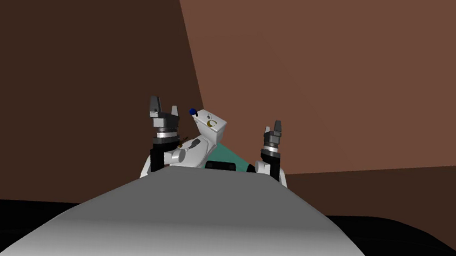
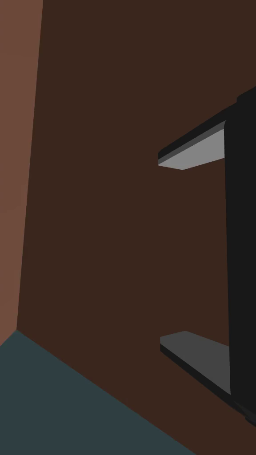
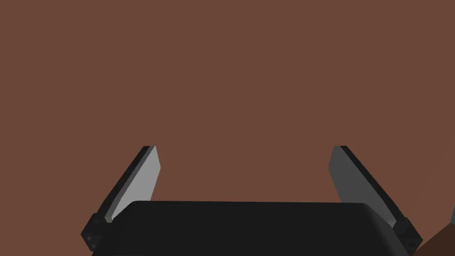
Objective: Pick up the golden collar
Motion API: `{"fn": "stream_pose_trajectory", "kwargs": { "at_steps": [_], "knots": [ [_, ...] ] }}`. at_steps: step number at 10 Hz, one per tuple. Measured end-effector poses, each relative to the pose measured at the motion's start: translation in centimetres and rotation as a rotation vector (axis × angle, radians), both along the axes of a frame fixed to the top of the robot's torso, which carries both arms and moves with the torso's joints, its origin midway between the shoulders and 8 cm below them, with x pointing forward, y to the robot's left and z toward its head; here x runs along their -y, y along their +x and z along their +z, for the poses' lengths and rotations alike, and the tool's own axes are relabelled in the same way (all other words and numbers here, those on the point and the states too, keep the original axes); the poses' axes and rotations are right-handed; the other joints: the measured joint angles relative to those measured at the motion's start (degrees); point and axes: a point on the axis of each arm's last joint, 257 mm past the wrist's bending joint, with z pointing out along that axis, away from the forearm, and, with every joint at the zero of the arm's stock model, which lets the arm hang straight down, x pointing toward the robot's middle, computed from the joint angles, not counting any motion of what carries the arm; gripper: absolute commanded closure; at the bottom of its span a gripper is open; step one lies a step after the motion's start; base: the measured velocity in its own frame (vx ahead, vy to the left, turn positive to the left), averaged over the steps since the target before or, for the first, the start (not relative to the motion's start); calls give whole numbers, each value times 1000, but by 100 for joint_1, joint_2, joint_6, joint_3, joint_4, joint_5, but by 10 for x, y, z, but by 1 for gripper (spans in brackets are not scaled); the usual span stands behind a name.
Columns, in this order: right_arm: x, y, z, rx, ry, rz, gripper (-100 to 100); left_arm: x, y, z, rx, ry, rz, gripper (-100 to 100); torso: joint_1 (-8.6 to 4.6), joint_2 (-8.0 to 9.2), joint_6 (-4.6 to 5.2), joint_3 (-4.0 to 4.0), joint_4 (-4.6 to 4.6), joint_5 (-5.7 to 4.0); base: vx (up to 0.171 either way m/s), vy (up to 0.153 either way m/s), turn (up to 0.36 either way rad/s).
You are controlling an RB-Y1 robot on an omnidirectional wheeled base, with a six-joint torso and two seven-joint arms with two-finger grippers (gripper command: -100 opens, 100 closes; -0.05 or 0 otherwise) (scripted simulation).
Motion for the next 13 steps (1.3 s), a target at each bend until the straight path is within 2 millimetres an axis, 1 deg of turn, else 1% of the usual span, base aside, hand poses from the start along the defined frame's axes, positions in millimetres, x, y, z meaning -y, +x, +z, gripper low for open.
{"fn": "stream_pose_trajectory", "kwargs": {
  "at_steps": [3,6,10,13],
  "knots": [
    [0,0,0,0,0,0,0,8,10,-7,-32,32,-39,-100,2,8,1,5,2,1,-27,2,-51],
    [0,0,0,0,0,0,0,15,25,-18,-84,36,-89,-100,1,17,1,10,4,0,-50,0,-77],
    [0,0,0,0,0,0,0,26,55,-44,-187,-11,-163,-100,-1,31,1,18,7,0,-82,-3,-104],
    [0,0,0,0,0,0,0,32,79,-73,-281,-68,-219,-100,5,32,1,18,7,1,-84,3,-122]
  ]
}}
